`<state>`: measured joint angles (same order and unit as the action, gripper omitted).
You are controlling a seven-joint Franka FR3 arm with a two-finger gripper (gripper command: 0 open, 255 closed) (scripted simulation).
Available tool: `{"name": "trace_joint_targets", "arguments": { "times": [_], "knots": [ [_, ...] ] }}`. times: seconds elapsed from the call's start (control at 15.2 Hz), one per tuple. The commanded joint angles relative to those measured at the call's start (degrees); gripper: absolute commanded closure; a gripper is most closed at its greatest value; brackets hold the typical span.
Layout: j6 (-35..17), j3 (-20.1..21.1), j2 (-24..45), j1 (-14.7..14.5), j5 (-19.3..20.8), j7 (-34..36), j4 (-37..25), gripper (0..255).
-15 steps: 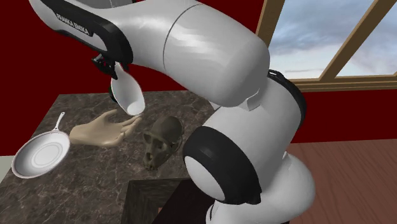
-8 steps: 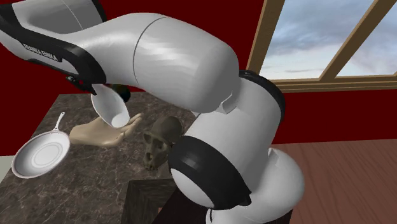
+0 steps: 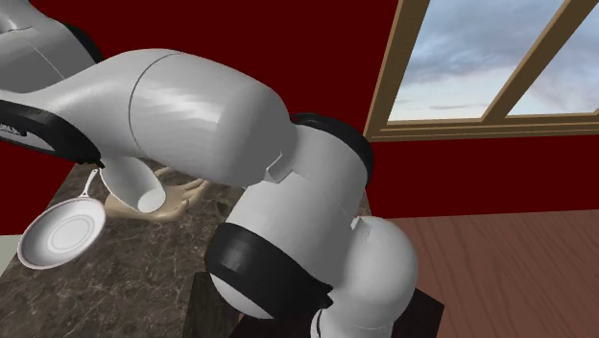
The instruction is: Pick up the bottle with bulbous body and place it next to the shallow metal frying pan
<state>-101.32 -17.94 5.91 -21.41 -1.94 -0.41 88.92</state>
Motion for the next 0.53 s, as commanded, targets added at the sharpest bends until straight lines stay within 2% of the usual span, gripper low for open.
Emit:
{"name": "trace_joint_targets", "arguments": {
  "times": [0.0, 0.46],
  "knots": [
    [-0.67, 0.97, 2.06, -1.1, -0.27, 2.14, -1.38, 255],
    [-0.71, 3.4, 12.34, -3.81, -1.8, 7.73, -11.36, 255]
  ]
}}
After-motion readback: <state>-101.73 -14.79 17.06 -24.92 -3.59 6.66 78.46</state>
